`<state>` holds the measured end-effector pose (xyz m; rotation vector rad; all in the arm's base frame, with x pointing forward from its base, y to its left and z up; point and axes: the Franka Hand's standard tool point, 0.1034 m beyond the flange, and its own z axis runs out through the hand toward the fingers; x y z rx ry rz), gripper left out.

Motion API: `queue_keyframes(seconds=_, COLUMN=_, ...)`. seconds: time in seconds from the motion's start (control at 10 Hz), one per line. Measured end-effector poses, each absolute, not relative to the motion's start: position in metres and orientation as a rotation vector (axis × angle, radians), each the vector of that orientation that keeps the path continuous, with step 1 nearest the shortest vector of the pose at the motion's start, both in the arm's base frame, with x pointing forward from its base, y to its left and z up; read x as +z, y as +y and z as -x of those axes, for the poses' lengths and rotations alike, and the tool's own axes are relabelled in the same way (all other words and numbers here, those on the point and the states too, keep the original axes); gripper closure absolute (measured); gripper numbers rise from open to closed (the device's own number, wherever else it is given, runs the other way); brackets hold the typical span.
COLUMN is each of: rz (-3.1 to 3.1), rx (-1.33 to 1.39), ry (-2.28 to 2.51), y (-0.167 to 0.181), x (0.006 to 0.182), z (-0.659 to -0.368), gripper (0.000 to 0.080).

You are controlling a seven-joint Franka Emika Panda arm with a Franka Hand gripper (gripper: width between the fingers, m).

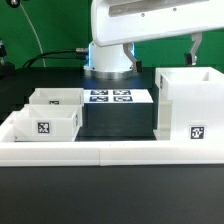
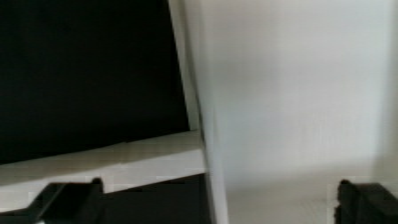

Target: Assemble drawer

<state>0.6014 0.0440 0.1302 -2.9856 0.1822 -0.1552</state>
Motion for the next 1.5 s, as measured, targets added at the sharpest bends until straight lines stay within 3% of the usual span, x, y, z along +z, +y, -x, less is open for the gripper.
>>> queue_keyframes(seconds=0.2, rz=3.009, rx=-0.149, ry=0.170, y=0.033, x=0.127, z=-0.598, gripper=0.0150)
queue_keyframes(seconds=0.8, rz=3.062, rx=-0.122, ry=0.146, y=-0.056, x=0.106, z=-0.570, gripper=0.0150)
queue_keyframes(seconds=1.3, rz=3.058, rx=-0.101, ry=0.165, y=-0.050, x=0.105, z=-0.568, gripper=0.0150)
queue_keyframes(seconds=1.5, rz=3.057, rx=-0.017, ry=0.237, y=-0.060, x=0.091, z=-0.551, gripper=0.0150)
